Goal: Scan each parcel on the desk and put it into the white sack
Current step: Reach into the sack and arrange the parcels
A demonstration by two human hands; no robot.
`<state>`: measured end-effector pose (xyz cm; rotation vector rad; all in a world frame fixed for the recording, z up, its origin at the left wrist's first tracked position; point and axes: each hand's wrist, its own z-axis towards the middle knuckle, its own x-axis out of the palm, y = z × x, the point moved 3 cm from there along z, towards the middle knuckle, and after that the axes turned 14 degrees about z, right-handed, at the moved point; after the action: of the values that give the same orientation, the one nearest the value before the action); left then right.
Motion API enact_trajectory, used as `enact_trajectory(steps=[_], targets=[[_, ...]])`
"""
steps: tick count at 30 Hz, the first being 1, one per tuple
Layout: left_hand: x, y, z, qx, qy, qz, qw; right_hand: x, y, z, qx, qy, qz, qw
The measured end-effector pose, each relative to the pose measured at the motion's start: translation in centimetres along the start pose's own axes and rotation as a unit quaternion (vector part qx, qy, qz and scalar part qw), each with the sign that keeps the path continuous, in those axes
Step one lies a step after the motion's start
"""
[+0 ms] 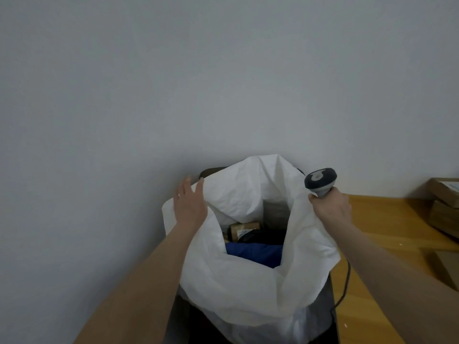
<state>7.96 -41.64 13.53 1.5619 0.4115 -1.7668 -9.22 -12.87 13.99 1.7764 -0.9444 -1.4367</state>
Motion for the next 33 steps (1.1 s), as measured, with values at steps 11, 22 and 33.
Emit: enact_trajectory(steps=[11, 22, 33], targets=[[2.9, -7.8, -5.4, 0.185, 0.176, 0.059, 0.965, 1.6, 2.3, -4.2, 0.019, 0.253, 0.147, 0.956], [3.4, -8.1, -7.7, 0.144, 0.198, 0.020, 0.969, 0.5, -6.2, -3.4, 0.072, 0.193, 0.112, 0.972], [-3.2, -17.3, -11.1, 0.253, 0.085, -0.083, 0.960, -6.4, -8.4, -9.9, 0.146, 0.074, 0.268, 0.949]])
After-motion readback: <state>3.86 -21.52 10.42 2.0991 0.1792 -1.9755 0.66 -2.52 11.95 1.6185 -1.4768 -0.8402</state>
